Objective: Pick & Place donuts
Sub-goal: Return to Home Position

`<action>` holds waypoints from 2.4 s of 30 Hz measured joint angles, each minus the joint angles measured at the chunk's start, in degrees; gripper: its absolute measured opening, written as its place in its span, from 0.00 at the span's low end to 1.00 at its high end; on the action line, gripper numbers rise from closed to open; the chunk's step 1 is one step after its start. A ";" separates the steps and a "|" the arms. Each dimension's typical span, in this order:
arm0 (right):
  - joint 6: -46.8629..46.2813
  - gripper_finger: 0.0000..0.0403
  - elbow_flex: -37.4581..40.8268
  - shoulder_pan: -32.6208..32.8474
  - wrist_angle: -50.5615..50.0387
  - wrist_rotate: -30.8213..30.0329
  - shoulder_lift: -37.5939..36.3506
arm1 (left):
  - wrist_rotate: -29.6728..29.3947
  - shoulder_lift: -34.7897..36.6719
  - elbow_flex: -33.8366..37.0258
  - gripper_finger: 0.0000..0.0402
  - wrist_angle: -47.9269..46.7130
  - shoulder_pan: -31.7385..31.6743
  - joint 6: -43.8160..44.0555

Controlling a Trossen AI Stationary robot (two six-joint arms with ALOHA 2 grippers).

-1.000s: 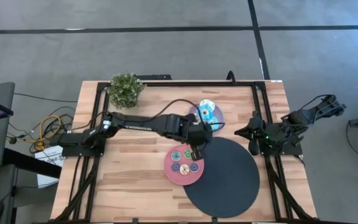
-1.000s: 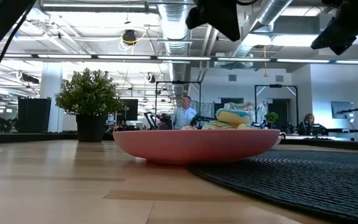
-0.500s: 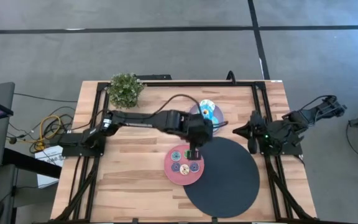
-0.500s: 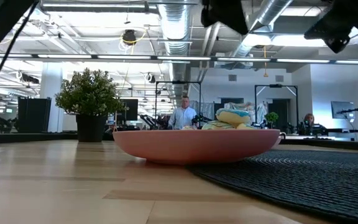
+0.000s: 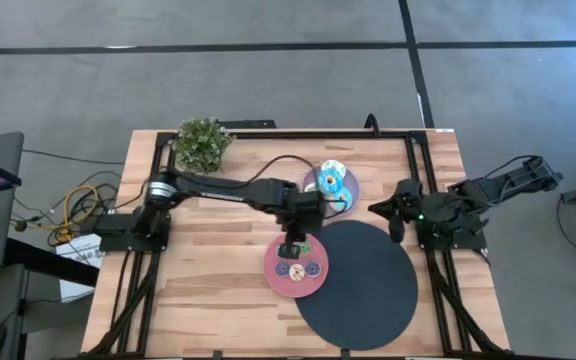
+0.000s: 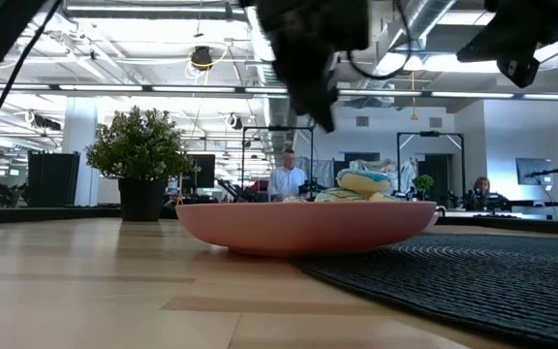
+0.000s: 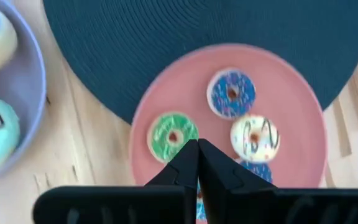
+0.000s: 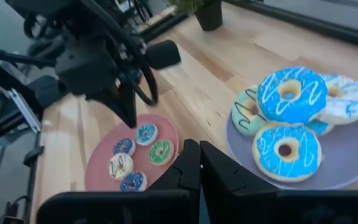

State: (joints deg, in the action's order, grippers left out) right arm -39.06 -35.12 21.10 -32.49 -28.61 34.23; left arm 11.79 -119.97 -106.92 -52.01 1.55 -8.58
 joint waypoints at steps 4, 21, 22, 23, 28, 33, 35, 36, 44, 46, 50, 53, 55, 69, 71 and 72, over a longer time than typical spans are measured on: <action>-1.74 0.00 -0.01 0.00 0.04 0.04 3.05 | 0.20 10.08 18.15 0.00 13.81 -1.12 1.30; -4.06 0.00 -0.01 -1.15 10.61 -0.02 12.81 | -8.84 65.27 81.97 0.00 60.70 -8.70 10.83; -4.05 0.00 0.00 -1.40 11.14 0.00 13.13 | -9.27 68.12 83.95 0.00 61.20 -8.72 10.77; -4.03 0.00 0.00 -1.62 11.49 0.01 13.33 | -9.60 70.67 85.76 0.00 62.16 -8.77 10.55; -4.03 0.00 -0.02 -2.88 13.76 0.14 13.87 | -9.03 83.04 92.46 0.00 63.67 -8.69 9.92; -4.03 0.00 -0.04 -3.98 15.66 0.16 13.78 | -6.48 95.07 97.39 0.00 63.58 -8.71 10.19; -4.03 0.00 -0.04 -4.11 15.66 0.12 13.76 | -6.51 100.11 99.03 0.00 63.47 -8.69 10.95; -4.03 0.00 -0.04 -4.11 15.65 0.13 13.76 | -6.51 102.54 99.74 0.00 63.55 -8.69 11.21; -4.03 0.00 -0.04 -4.07 15.67 0.14 13.76 | -5.78 119.86 106.30 0.00 62.09 -8.49 18.85; -4.05 0.00 -0.04 -4.07 15.77 0.14 13.76 | -5.83 119.93 106.21 0.00 60.86 -8.34 18.75; -4.05 0.00 -0.04 -4.07 15.89 0.14 13.76 | -5.59 119.97 106.21 0.00 60.89 -8.32 14.40; -4.05 0.00 -0.04 -4.07 15.91 0.14 13.76 | -5.63 119.90 106.21 0.00 61.28 -8.34 10.85; -4.05 0.00 -0.04 -4.06 15.86 0.15 13.76 | -5.81 119.90 106.25 0.00 60.98 -8.34 9.03; -4.08 0.00 -0.04 -4.07 15.87 0.23 13.76 | -1.57 119.85 106.40 0.00 55.96 -6.91 17.92; -4.08 0.00 -0.02 -4.07 15.89 0.23 13.76 | -1.92 119.81 106.45 0.00 55.89 -5.93 17.83; -4.08 0.00 -0.04 -4.05 15.89 0.24 13.76 | -2.02 119.83 106.45 0.00 55.89 -5.40 17.59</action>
State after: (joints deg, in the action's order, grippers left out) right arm -43.13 -35.16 17.05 -16.60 -28.36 47.99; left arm 9.77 -0.14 -0.47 3.88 -3.85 9.02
